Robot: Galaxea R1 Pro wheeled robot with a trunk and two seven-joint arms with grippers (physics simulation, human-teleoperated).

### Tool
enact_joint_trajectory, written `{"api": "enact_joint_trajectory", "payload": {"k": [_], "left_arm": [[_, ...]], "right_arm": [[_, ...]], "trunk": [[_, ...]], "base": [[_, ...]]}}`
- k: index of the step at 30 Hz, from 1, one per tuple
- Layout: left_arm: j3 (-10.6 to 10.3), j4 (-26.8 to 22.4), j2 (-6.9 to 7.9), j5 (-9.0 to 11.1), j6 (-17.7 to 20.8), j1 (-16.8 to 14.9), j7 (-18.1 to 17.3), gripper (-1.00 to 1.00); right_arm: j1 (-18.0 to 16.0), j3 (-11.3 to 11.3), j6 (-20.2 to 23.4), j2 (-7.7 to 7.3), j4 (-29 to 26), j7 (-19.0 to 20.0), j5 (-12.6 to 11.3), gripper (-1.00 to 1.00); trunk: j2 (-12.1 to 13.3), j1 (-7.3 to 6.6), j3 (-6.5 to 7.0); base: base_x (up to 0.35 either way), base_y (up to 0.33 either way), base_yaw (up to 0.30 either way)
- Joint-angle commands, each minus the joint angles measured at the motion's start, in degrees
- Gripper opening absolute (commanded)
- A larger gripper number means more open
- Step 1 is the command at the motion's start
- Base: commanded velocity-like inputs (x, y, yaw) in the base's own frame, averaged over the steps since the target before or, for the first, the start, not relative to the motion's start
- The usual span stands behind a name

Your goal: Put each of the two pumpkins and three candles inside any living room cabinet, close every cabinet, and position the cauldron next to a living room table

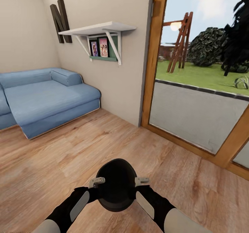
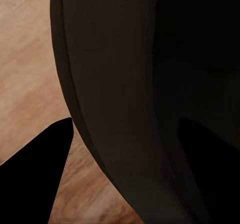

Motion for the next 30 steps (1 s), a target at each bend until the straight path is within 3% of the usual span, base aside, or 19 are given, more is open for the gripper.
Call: {"api": "enact_joint_trajectory", "payload": {"k": [1, 18, 30], "left_arm": [[-0.15, -0.07, 0.14, 0.2, 0.2, -0.03, 0.53, -1.0], [-0.15, -0.07, 0.11, 0.16, 0.15, -0.03, 0.53, -1.0], [-0.15, -0.07, 0.12, 0.19, 0.18, -0.03, 0.53, -1.0]], "right_arm": [[-0.1, 0.1, -0.13, -0.06, -1.36, -0.46, -0.32, -1.0], [-0.1, 0.1, -0.04, -0.06, -1.36, -0.46, -0.32, -1.0], [-0.1, 0.1, -0.14, -0.04, -1.45, -0.47, -0.25, -1.0]], "trunk": [[0.39, -0.24, 0.13], [0.39, -0.24, -0.3], [0.39, -0.24, -0.41]], "base": [[0.0, 0.0, 0.077], [-0.004, 0.0, 0.008], [-0.216, 0.0, 0.052]]}}
